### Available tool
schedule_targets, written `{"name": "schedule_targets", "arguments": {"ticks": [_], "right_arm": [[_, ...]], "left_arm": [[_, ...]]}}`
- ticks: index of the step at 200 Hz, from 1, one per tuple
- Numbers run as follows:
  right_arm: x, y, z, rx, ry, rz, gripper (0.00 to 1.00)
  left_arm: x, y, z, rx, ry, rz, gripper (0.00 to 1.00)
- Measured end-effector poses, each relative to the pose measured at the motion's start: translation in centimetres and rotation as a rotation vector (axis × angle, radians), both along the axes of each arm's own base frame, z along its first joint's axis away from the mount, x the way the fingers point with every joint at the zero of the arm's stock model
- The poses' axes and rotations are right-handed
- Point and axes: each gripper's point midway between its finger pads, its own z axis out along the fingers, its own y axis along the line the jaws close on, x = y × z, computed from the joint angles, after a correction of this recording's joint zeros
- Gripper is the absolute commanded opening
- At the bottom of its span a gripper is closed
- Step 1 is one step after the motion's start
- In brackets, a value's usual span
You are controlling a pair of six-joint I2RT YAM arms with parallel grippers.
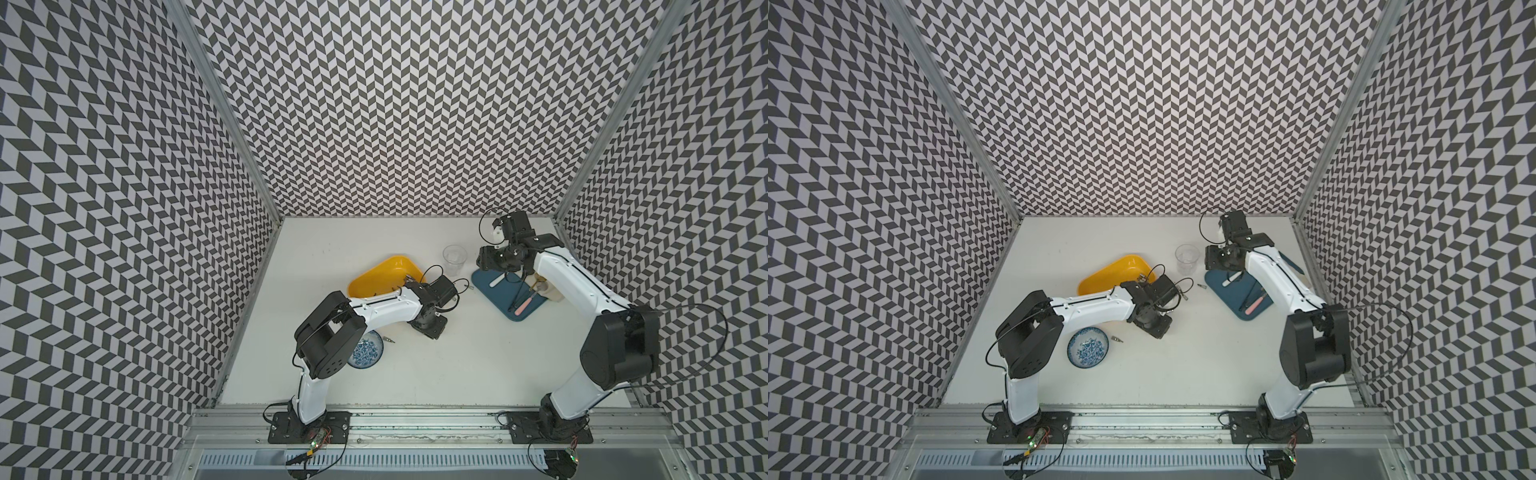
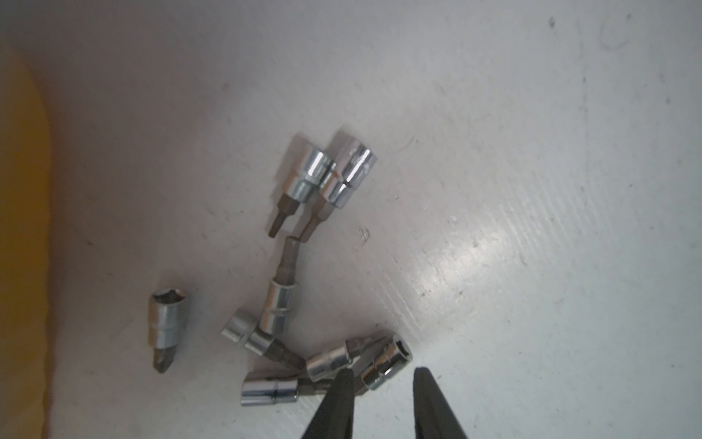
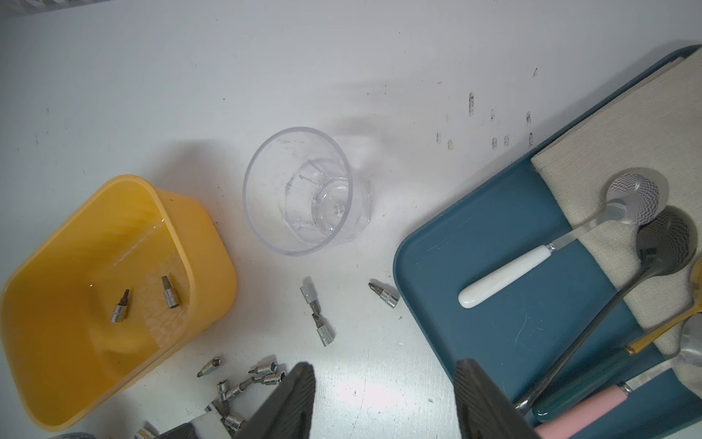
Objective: Put the bit on the desktop into the storage box
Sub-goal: Pick up the screwdriver bit from the center of the board.
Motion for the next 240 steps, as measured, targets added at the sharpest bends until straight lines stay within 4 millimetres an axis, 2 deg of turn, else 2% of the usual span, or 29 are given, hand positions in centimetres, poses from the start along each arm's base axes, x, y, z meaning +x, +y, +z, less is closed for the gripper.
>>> {"name": "schedule_targets", "arguments": {"ticks": [67, 115, 180, 240], "right_arm": [[-0.3, -0.2, 0.1, 0.005, -0.011, 0.002, 0.63], [-1.1, -0.2, -0.9, 0.008, 0.017, 0.009, 0.63], [-1.3, -0.1, -1.2, 0.015, 0.026, 0.014, 0.63], [-1.8, 0.1, -2.0, 0.024, 0.033, 0.020, 0.63]], "left_arm": [[0.1, -0.2, -0.3, -0.004, 0.002, -0.001, 0.31], [0.1, -0.4, -0.4, -0.009, 0.001, -0.003, 0.31], [-0.3, -0.5, -1.2, 0.006, 0.010, -0.013, 0.30], [-0.4, -0.5, -1.3, 0.012, 0.007, -0.016, 0.09]]}}
